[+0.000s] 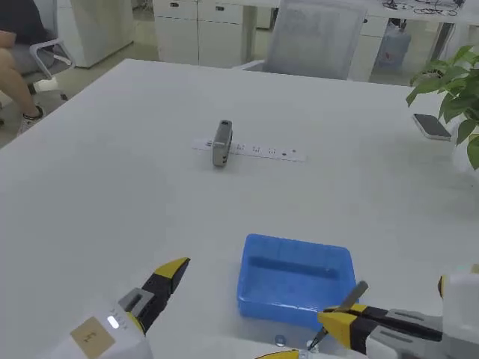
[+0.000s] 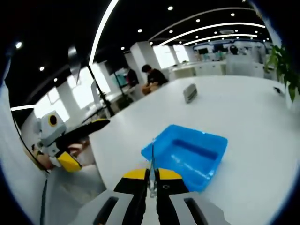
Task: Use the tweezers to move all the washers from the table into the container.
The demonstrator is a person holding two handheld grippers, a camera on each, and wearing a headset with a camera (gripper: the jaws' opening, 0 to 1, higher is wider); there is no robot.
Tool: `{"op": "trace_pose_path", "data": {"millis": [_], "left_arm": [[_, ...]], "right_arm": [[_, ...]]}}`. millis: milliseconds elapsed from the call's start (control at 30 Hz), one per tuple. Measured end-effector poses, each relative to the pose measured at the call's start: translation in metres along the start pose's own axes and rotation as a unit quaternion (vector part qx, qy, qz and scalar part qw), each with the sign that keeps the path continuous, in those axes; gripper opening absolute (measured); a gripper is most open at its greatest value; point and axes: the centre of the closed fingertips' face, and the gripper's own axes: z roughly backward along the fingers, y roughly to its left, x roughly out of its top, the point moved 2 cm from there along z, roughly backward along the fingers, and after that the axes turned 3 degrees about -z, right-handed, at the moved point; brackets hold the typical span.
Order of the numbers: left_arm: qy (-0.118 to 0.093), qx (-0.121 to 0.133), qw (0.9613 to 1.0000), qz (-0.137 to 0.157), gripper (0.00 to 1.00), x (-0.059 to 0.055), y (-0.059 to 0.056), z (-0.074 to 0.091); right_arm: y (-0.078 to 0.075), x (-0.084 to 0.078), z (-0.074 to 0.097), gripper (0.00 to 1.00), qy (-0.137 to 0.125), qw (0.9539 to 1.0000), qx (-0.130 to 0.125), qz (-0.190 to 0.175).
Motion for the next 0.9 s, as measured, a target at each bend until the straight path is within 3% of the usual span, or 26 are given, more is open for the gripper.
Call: {"op": "trace_pose_path", "data": {"millis": [167, 300, 500, 567, 900], "left_arm": [[0.001, 0.004, 1.0000, 0.003, 0.94, -0.001, 0.002, 0.001], [0.004, 0.006, 1.0000, 0.005, 0.93, -0.002, 0.003, 0.001], [0.008, 0.010, 0.9999, 0.005, 0.92, -0.004, 0.005, 0.002], [0.005, 0.011, 0.9999, 0.004, 0.92, -0.003, 0.005, 0.002], [0.012, 0.008, 0.9998, 0.010, 0.89, -0.005, 0.005, 0.003]], "right_arm": [[-0.008, 0.019, 0.004, 0.03, -0.026, 0.9995, -0.020, -0.004], [-0.025, 0.031, 0.002, 0.03, -0.039, 0.9979, -0.051, -0.004], [-0.050, 0.040, -0.011, 0.03, -0.035, 0.9953, -0.090, 0.008], [-0.059, 0.040, -0.016, 0.03, -0.032, 0.9942, -0.102, 0.015], [-0.075, 0.018, -0.039, 0.03, 0.018, 0.9916, -0.117, 0.052]]}}
